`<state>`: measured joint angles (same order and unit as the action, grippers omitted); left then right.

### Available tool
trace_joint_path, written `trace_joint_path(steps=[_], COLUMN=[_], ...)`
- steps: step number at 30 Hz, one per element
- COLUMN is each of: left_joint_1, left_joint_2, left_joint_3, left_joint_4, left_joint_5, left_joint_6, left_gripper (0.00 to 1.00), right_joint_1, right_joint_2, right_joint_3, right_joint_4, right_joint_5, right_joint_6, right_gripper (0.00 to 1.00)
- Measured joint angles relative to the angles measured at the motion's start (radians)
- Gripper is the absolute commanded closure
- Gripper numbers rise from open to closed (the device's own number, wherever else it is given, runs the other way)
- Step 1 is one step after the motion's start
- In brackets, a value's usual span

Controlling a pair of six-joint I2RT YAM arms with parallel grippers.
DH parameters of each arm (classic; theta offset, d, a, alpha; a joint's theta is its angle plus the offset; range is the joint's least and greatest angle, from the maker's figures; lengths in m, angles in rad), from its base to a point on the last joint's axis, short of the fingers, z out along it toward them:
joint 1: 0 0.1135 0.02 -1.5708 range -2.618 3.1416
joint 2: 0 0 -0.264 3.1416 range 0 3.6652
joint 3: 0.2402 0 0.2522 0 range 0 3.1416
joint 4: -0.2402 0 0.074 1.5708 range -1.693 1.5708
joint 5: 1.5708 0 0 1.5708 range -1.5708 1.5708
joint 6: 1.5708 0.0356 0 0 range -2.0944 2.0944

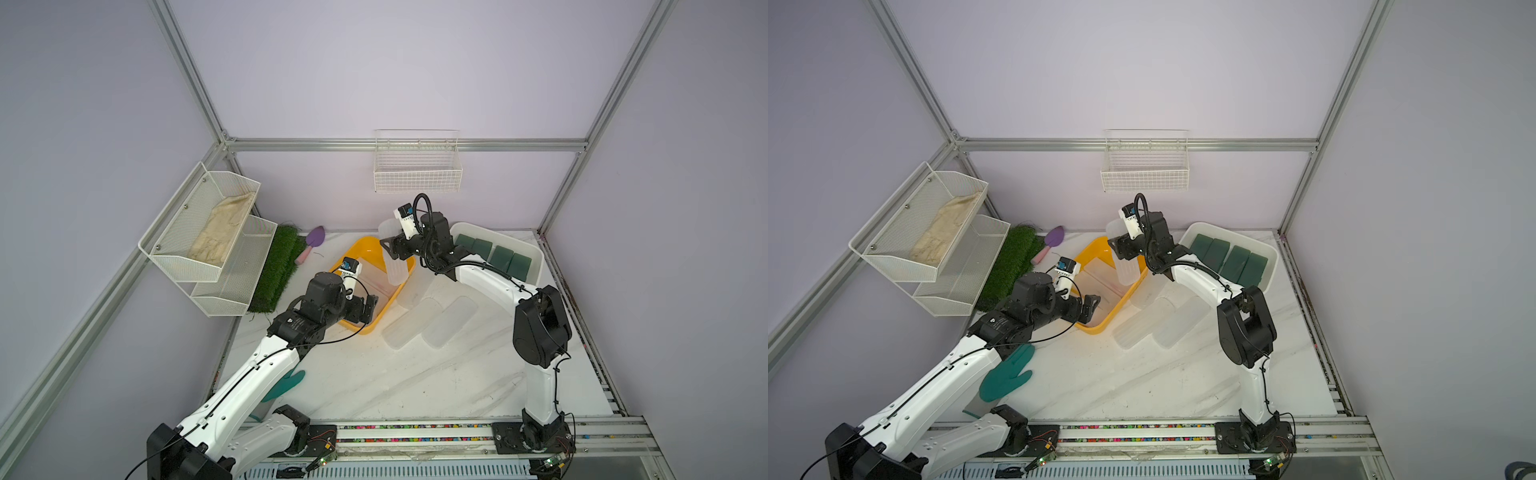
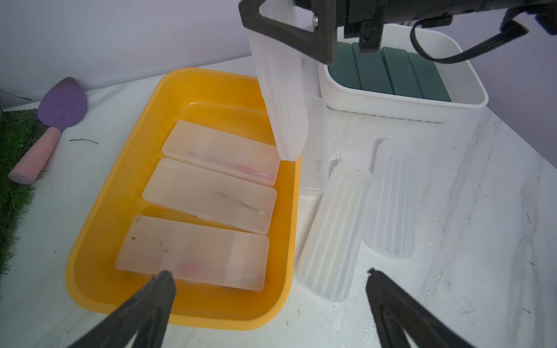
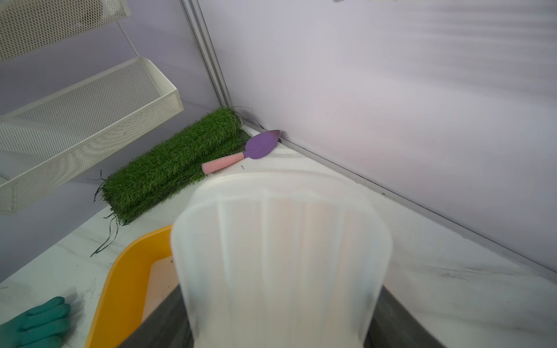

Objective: Place the pencil cases by color into the storage box
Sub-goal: Move the storage box to the center of the board, then place the pencil case at the storage box.

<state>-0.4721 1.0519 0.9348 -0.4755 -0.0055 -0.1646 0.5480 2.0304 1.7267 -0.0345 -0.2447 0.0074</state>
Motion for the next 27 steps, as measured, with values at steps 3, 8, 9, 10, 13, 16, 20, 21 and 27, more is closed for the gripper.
trace_joint_path(steps=[3,8,9,10,13,16,20,21,27], left_joint_1=[0.000,0.000,0.000,0.000,0.000,0.001,0.001,0.001,0.003], left_joint_2=[0.000,-0.014,-0.019,-0.021,-0.024,-0.024,-0.024,-0.024,-0.022], left_joint_3=[-0.002,-0.027,-0.030,-0.030,-0.030,-0.030,-0.030,-0.030,-0.030], left_joint_4=[0.002,0.028,0.030,0.031,0.044,0.048,0.050,0.051,0.057], left_joint_5=[0.000,0.002,0.002,0.002,0.001,0.002,0.002,0.001,0.001], left_joint_6=[0.000,0.005,0.008,0.011,0.015,0.019,0.026,0.027,0.028], left_gripper=[0.00,0.00,0.00,0.00,0.00,0.00,0.00,0.00,0.00], right_joint_1=[0.000,0.002,0.003,0.003,0.004,0.004,0.004,0.004,0.004], right_joint_2=[0.035,0.071,0.080,0.089,0.118,0.155,0.198,0.212,0.262], right_joint_3=[0.033,0.061,0.069,0.076,0.098,0.127,0.153,0.165,0.216], right_joint_4=[0.000,0.004,0.004,0.005,0.005,0.009,0.008,0.008,0.007], right_joint_5=[-0.002,-0.008,-0.010,-0.012,-0.016,-0.017,-0.017,-0.016,-0.006], right_joint_6=[-0.042,-0.111,-0.125,-0.136,-0.174,-0.209,-0.246,-0.256,-0.307], right_gripper=[0.44,0.44,0.43,0.43,0.43,0.43,0.43,0.43,0.42])
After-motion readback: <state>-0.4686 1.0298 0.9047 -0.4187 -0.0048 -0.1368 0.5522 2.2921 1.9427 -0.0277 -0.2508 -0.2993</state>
